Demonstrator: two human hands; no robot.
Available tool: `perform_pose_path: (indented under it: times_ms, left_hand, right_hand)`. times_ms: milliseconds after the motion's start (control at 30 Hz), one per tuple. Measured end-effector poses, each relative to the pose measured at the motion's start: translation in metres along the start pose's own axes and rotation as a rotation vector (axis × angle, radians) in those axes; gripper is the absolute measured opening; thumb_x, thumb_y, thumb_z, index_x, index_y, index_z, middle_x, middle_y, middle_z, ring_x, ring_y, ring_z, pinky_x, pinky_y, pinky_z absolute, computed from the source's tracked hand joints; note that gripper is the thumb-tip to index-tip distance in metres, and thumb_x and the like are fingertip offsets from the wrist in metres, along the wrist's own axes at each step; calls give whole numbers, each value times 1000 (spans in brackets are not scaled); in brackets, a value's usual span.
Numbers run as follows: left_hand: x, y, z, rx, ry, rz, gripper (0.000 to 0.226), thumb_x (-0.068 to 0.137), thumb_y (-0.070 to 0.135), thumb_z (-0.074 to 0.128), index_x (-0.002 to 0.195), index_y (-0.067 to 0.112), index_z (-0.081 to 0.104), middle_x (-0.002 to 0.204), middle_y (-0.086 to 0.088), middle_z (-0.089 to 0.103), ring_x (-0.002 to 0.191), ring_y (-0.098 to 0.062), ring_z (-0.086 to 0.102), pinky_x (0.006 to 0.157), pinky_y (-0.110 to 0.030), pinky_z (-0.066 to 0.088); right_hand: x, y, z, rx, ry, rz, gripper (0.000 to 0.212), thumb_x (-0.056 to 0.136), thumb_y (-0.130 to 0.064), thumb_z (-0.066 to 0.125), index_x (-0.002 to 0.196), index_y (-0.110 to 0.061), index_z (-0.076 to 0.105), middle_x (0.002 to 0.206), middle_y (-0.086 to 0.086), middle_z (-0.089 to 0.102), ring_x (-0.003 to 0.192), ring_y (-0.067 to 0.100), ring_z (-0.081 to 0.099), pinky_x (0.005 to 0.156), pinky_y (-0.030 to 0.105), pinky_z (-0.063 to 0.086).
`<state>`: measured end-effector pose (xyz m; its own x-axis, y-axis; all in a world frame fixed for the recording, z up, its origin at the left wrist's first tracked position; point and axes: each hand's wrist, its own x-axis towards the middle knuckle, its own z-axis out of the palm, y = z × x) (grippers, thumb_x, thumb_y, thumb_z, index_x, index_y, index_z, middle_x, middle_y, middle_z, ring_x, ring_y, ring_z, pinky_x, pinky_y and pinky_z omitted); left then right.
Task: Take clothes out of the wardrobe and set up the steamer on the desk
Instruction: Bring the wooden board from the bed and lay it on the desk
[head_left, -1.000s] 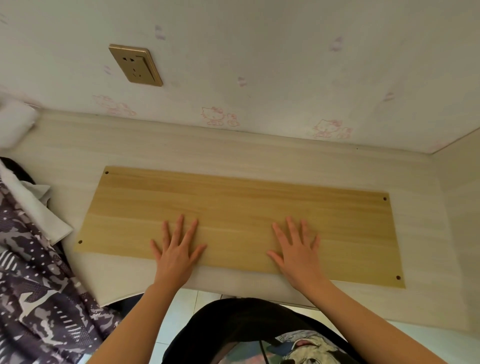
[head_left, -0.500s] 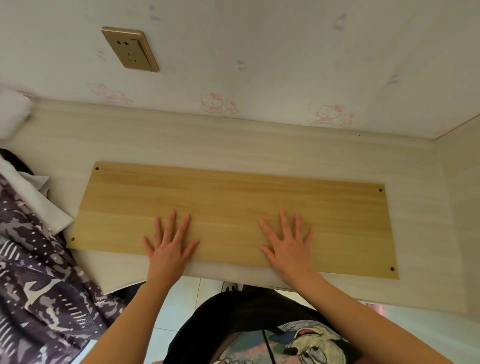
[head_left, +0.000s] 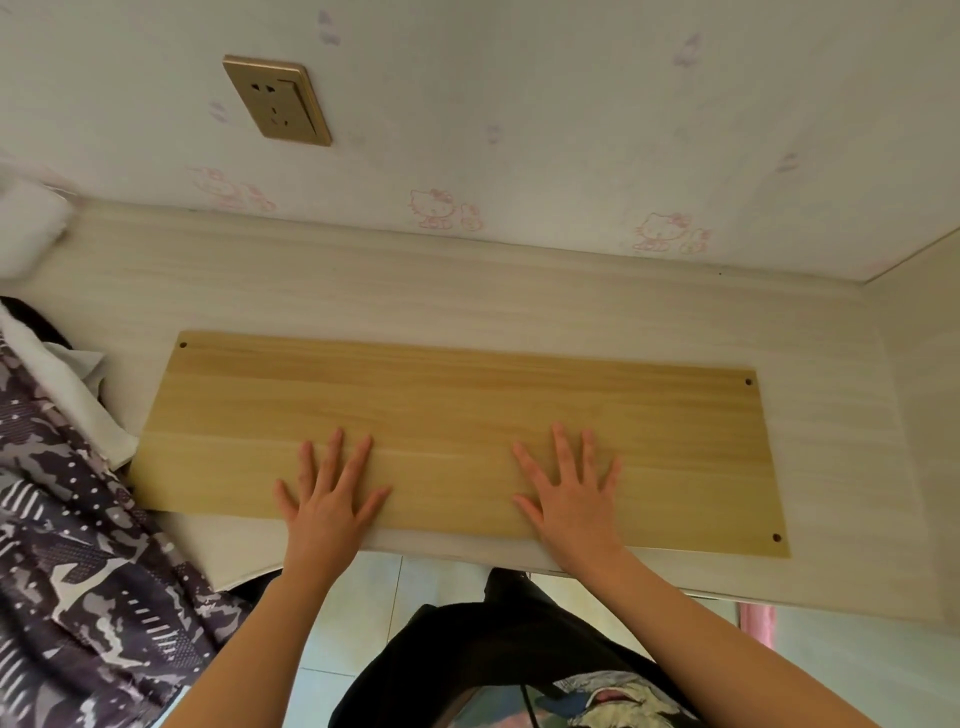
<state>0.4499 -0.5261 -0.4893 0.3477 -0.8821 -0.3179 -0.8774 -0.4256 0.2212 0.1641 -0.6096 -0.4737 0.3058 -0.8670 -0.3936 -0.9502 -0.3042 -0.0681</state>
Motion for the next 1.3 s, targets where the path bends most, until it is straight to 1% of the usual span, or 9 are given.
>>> perform_pose_path:
  times_ms: [133, 267, 333, 400, 533, 800, 900, 1033, 1300]
  left_hand:
    - [2, -6, -1, 0, -6, 16, 68, 83, 79, 19, 146, 55, 5, 160, 17, -5, 147, -22, -14, 110, -65, 3]
    - [4, -3, -7, -10, -42, 18, 66, 88, 70, 27, 147, 52, 4, 160, 16, -9, 147, -23, -16, 111, -64, 0]
    - [4, -3, -10, -13, -58, 32, 65, 90, 68, 29, 147, 52, 3, 160, 15, -10, 147, -25, -16, 111, -64, 0]
    - [4, -5, -14, -11, -78, 51, 65, 91, 66, 30, 148, 50, 2, 160, 14, -10, 146, -25, -17, 112, -64, 0]
    - [4, -11, -22, -2, -108, 107, 64, 96, 57, 33, 151, 42, 4, 161, 11, -9, 147, -27, -15, 113, -62, 2]
    - [-22, -29, -25, 49, -123, 262, 55, 98, 40, 38, 149, 26, 24, 161, 2, 10, 147, -28, 3, 116, -52, 12]
    - [-39, -26, -22, 69, -72, 374, 49, 98, 31, 40, 146, 20, 33, 156, -2, 26, 145, -27, 15, 114, -48, 20]
    - [-61, -15, -16, 13, -24, 523, 44, 94, 21, 49, 138, 12, 47, 139, -9, 50, 133, -30, 37, 109, -45, 33]
    - [-127, 31, -2, -38, -12, 835, 38, 94, 17, 54, 131, 7, 55, 123, -8, 61, 119, -24, 51, 96, -36, 45]
  right_hand:
    - [-3, -7, -3, 14, -18, 10, 62, 83, -66, 29, 140, -43, 36, 148, 14, 38, 134, 49, 31, 92, 75, 28]
    - [-2, -8, -6, 22, -25, 44, 64, 82, -67, 32, 139, -37, 39, 147, 12, 41, 133, 46, 36, 92, 73, 31]
    - [-3, -10, -9, 33, -12, 56, 68, 86, -65, 37, 145, -32, 31, 156, 7, 26, 141, 41, 21, 104, 68, 22]
    - [-8, -12, -9, 47, -2, 87, 71, 92, -59, 38, 151, -27, 16, 160, 2, 6, 146, 34, 3, 113, 60, 12]
    - [-35, -27, -6, 136, 7, 166, 69, 97, -50, 36, 151, -21, 6, 160, 4, -3, 146, 33, -3, 116, 53, 11]
    - [-106, -59, 7, 257, 41, 239, 62, 101, -41, 31, 151, -14, 7, 159, 8, 8, 147, 28, 3, 118, 46, 14]
    - [-131, -67, 13, 275, 75, 271, 61, 101, -38, 32, 151, -12, 9, 158, 8, 15, 146, 26, 9, 118, 43, 17]
    - [-171, -72, 22, 296, 127, 322, 58, 101, -35, 35, 150, -11, 15, 154, 7, 25, 143, 24, 19, 117, 39, 20]
    - [-272, -73, 49, 378, 191, 476, 56, 101, -35, 35, 149, -12, 20, 150, 7, 34, 139, 23, 29, 116, 35, 23]
